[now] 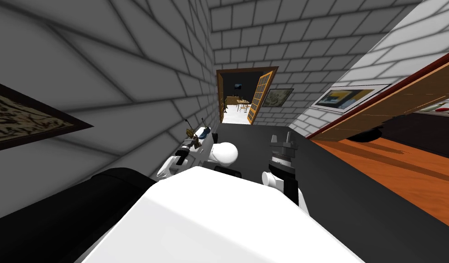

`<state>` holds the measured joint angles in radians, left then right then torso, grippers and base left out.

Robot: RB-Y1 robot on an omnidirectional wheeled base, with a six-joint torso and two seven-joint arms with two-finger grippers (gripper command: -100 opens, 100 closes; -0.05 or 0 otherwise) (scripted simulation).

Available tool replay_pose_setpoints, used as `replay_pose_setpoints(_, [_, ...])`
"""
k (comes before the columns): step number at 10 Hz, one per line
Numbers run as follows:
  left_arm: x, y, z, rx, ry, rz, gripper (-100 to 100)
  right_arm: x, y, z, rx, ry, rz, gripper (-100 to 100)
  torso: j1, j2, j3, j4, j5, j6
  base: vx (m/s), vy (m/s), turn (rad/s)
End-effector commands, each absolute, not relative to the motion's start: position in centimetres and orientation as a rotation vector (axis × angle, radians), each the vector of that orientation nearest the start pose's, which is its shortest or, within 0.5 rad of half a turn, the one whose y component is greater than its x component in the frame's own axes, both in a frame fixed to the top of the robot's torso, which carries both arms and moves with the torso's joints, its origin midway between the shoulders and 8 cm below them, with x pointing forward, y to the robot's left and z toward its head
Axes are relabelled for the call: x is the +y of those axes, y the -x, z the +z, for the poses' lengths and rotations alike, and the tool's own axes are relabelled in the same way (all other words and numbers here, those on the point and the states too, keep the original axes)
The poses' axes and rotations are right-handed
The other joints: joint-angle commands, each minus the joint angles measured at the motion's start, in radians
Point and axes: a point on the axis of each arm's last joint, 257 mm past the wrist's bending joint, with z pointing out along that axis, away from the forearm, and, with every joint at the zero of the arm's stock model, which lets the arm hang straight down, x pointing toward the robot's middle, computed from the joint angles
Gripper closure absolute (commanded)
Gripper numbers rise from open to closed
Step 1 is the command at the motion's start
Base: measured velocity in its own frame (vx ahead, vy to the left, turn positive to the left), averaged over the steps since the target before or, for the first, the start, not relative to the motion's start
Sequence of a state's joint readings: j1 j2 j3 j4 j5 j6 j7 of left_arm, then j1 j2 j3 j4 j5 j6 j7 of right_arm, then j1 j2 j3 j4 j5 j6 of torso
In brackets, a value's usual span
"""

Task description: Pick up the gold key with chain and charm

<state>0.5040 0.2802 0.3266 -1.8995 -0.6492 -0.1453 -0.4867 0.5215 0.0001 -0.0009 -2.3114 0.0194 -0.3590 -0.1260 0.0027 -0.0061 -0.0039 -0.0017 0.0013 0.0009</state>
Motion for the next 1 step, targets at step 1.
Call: replay_pose_setpoints(1, [46.58, -37.41, -19.85, 1.540, 0.195, 0.187, 0, -28.39, -35.85, 0.35, 0.670, -0.806, 1.363, 0, 0.000, 0.000, 0.000, 0.000, 0.000, 0.000, 0.000, 0.000, 0.000])
